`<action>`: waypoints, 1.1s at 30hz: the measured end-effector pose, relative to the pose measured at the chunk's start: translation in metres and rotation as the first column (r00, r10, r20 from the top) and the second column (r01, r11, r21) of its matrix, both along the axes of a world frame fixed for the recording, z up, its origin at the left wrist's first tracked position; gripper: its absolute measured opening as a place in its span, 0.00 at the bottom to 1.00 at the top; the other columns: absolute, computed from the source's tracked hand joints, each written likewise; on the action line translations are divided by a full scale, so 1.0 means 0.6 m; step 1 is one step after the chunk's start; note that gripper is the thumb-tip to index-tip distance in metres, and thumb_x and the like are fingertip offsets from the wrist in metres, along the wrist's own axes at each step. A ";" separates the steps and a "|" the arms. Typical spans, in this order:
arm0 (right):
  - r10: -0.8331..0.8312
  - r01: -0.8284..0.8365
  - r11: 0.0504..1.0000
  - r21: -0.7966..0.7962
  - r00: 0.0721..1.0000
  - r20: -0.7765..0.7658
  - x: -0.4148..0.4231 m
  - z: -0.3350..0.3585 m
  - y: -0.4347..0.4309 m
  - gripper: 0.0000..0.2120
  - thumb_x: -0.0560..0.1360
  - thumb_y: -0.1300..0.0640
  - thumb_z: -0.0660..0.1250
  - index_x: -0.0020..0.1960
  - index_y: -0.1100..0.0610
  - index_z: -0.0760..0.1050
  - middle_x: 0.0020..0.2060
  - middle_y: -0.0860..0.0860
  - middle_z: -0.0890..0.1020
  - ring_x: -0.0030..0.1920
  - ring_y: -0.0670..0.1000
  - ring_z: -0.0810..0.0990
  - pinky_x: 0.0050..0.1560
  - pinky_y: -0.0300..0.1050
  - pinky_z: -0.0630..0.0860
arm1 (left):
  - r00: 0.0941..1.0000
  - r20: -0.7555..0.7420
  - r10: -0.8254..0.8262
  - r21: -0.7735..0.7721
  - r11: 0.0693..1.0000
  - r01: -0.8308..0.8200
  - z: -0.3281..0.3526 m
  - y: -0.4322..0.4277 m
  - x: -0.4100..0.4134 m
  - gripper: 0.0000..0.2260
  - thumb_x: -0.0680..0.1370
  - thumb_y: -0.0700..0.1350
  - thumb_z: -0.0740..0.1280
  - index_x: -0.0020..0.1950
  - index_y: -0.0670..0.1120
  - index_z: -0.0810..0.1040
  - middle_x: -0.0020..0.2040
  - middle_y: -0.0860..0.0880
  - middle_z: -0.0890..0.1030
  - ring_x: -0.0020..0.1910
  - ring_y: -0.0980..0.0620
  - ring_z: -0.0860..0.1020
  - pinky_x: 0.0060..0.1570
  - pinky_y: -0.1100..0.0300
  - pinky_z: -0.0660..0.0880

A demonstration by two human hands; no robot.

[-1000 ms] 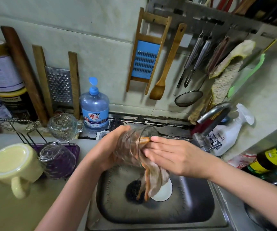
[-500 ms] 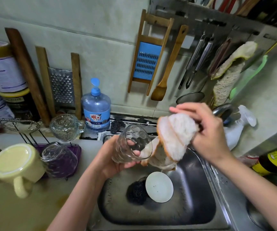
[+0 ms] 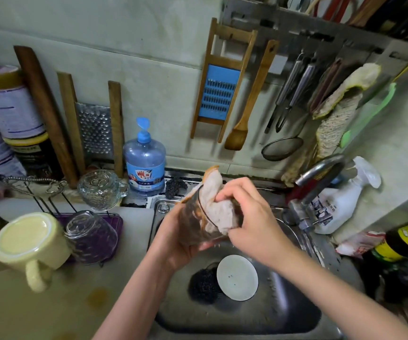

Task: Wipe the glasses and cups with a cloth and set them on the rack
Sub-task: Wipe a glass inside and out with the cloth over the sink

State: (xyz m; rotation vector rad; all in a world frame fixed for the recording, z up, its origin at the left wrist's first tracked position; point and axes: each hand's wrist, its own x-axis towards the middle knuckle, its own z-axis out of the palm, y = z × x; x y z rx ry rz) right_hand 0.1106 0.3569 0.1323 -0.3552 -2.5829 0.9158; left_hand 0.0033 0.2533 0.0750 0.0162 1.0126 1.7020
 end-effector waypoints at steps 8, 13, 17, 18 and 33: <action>0.376 -0.355 0.922 -0.155 0.725 0.577 0.017 0.051 0.003 0.24 0.80 0.52 0.62 0.73 0.58 0.65 0.71 0.48 0.68 0.68 0.41 0.62 0.61 0.19 0.52 | 0.961 -0.267 -0.074 -0.156 0.987 0.033 0.004 0.001 -0.005 0.18 0.79 0.52 0.56 0.42 0.45 0.82 0.38 0.43 0.83 0.33 0.47 0.81 0.32 0.60 0.76; 0.392 -0.328 0.919 -0.217 0.716 0.578 0.013 0.047 -0.025 0.36 0.75 0.35 0.59 0.74 0.56 0.59 0.73 0.49 0.67 0.71 0.43 0.63 0.68 0.31 0.58 | 0.913 -0.408 -0.011 -0.174 0.983 -0.066 0.021 0.008 -0.018 0.09 0.70 0.52 0.63 0.38 0.47 0.76 0.35 0.43 0.77 0.36 0.46 0.74 0.40 0.55 0.70; 0.470 -0.211 0.819 -0.534 0.781 0.412 0.013 0.053 -0.018 0.27 0.76 0.50 0.68 0.71 0.53 0.63 0.67 0.43 0.70 0.67 0.34 0.68 0.65 0.30 0.66 | 0.829 -0.548 0.111 -0.014 0.990 -0.142 0.033 0.008 -0.017 0.09 0.68 0.49 0.63 0.39 0.44 0.74 0.34 0.43 0.70 0.38 0.47 0.69 0.38 0.55 0.66; 0.451 -0.221 0.836 -0.502 0.798 0.399 0.015 0.050 -0.017 0.28 0.74 0.49 0.70 0.70 0.55 0.64 0.68 0.48 0.72 0.68 0.38 0.69 0.68 0.35 0.66 | 0.806 -0.585 0.089 -0.011 0.993 -0.118 0.036 0.007 -0.016 0.09 0.69 0.49 0.63 0.39 0.43 0.75 0.35 0.43 0.70 0.38 0.48 0.69 0.37 0.55 0.66; 0.404 -0.476 0.827 0.298 0.873 0.273 0.058 0.052 0.016 0.16 0.77 0.62 0.65 0.65 0.59 0.75 0.59 0.51 0.80 0.61 0.46 0.76 0.69 0.40 0.67 | 0.887 -0.425 -0.181 -0.162 0.979 0.122 0.049 0.003 -0.024 0.12 0.80 0.48 0.57 0.40 0.45 0.72 0.32 0.45 0.71 0.25 0.51 0.72 0.24 0.67 0.70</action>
